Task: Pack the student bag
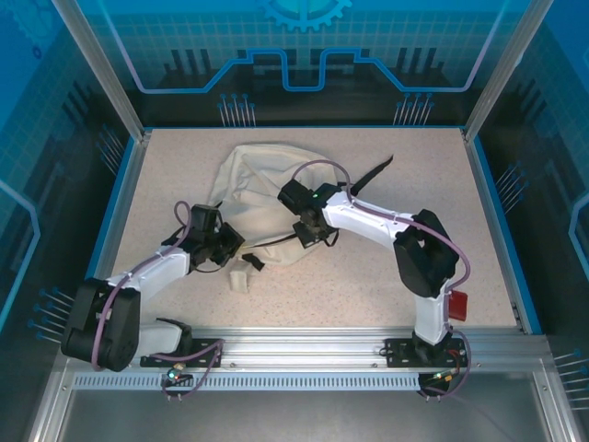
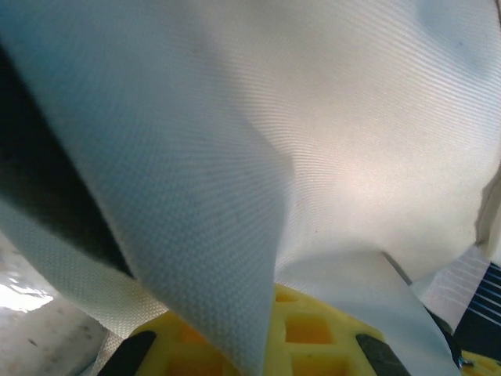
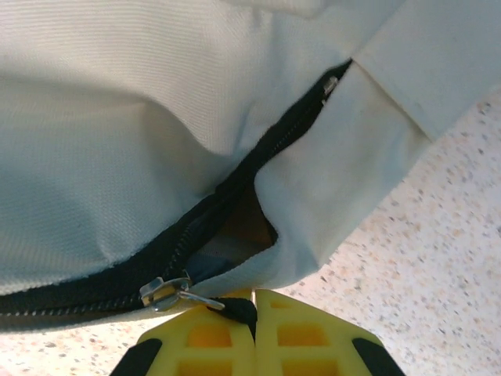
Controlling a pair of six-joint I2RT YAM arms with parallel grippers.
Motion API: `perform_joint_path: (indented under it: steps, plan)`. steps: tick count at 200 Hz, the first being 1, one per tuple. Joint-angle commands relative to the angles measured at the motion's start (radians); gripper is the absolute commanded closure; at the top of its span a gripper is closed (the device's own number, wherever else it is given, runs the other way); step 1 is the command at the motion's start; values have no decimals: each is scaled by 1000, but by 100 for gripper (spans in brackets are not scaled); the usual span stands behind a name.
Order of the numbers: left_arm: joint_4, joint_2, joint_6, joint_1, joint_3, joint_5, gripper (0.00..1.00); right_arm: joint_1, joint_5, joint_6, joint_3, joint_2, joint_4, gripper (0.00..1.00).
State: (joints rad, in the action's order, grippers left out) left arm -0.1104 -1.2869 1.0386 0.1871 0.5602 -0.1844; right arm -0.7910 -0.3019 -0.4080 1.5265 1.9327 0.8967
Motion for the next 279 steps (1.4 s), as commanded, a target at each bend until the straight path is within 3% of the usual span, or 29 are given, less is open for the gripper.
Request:
perform_joint_path:
  steps: [1,22,55,68,86,119,152,182,228,259,279]
  plan:
    - [-94,-26,-82,-79,17,105,100,24,33,83,36,-9,67,100]
    - [-111,-25,-124,-107,49,94,100,-19,276,139,53,-18,21,100]
    - [-234,22,-139,-135,100,80,48,-75,510,116,117,22,-57,100]
    - [-288,67,-122,-135,101,68,38,-92,550,105,150,44,-83,100]
    - [-375,137,-92,-135,97,66,34,-98,585,78,178,65,-121,100]
    - [-398,247,2,-132,63,-44,30,-100,601,75,222,100,-119,100]
    - [-245,294,200,-64,-14,-129,27,-96,594,81,209,91,-114,100]
    - [-62,263,345,0,-73,-115,24,-93,597,81,177,67,-122,100]
    - [62,146,368,10,-82,-68,22,-93,576,90,130,28,-103,100]
    - [125,51,365,20,-82,-54,30,-86,563,104,100,-9,-72,100]
    - [121,28,349,22,-77,-31,51,-78,544,116,87,-27,-36,100]
